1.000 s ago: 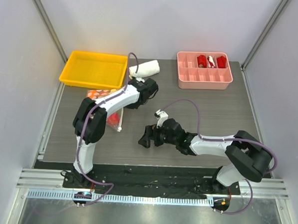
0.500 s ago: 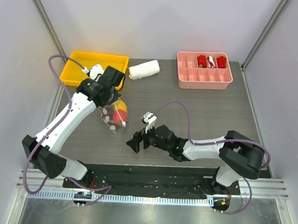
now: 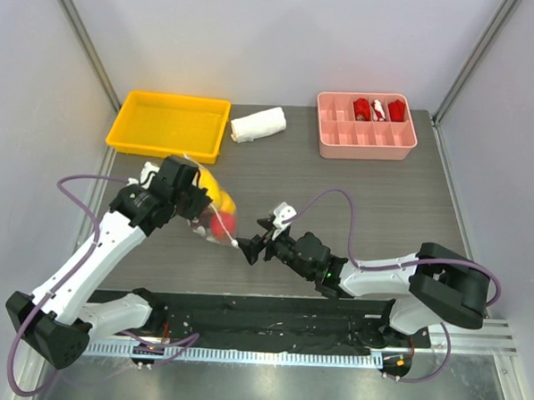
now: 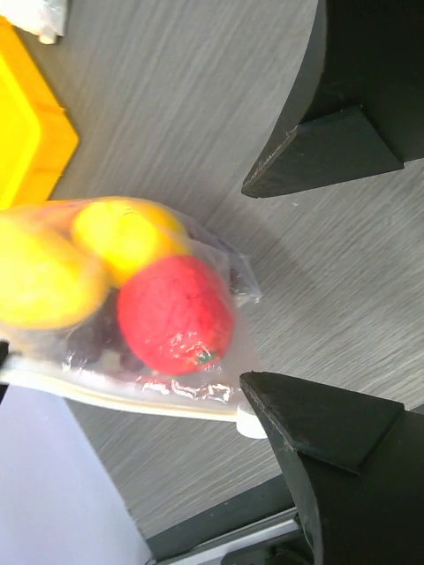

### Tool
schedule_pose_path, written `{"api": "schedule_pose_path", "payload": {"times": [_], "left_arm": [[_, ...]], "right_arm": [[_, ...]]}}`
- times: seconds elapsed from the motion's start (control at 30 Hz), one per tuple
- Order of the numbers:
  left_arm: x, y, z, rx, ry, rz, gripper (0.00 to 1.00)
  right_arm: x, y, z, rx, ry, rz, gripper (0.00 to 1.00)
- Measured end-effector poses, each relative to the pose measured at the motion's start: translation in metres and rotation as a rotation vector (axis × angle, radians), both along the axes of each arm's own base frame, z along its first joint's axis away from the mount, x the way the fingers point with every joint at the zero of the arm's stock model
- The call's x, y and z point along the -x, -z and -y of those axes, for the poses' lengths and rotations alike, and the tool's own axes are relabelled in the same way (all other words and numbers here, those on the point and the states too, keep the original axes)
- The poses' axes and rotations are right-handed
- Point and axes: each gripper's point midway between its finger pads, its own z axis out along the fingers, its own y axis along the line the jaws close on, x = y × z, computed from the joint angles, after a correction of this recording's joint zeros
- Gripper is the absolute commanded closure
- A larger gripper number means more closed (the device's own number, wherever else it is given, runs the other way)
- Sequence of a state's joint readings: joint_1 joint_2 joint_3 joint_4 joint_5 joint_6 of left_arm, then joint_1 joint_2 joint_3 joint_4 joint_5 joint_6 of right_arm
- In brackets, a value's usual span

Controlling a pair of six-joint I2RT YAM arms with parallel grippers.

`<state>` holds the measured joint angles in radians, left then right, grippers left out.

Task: Open the zip-top bag and remove the fake food

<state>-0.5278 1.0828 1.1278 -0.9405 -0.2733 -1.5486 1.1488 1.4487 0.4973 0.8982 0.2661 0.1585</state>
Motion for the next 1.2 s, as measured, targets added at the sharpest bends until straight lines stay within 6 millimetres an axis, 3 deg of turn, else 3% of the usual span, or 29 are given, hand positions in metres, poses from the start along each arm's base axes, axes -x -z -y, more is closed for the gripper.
{"api": "schedule_pose_path", "payload": {"times": [0.17,0.33,0.43,0.63,0.9,1.03,1.13,1.2], "left_arm": [[-0.001,-0.01,0.003,0.074,-0.046,0.023,1.0],[0.003,-0.018,-0.001,0.097,-0.071,0.041,0.99],[0.006,-0.022,-0.004,0.103,-0.078,0.054,0.99],[0.012,-0.034,-0.008,0.136,-0.094,0.085,1.0],[0.019,-0.04,-0.008,0.17,-0.081,0.106,1.0],[0.033,-0.038,-0.015,0.189,-0.065,0.138,0.99],[0.042,-0.031,-0.017,0.193,-0.048,0.14,1.0],[0.046,-0.026,-0.018,0.19,-0.035,0.14,1.0]], "right_arm": [[0.004,-0.009,-0.01,-0.028,-0.044,0.031,0.19],[0.017,-0.011,-0.018,-0.024,-0.077,0.038,0.14],[0.027,-0.015,-0.014,-0.002,-0.066,0.029,0.13],[0.037,-0.041,-0.007,-0.03,-0.094,0.042,0.1],[0.017,-0.054,-0.034,0.062,-0.06,0.063,0.12],[0.01,-0.051,-0.031,0.088,-0.058,0.069,0.14],[0.005,-0.049,-0.029,0.093,-0.077,0.066,0.26],[0.003,-0.048,-0.029,0.092,-0.1,0.064,0.45]]}}
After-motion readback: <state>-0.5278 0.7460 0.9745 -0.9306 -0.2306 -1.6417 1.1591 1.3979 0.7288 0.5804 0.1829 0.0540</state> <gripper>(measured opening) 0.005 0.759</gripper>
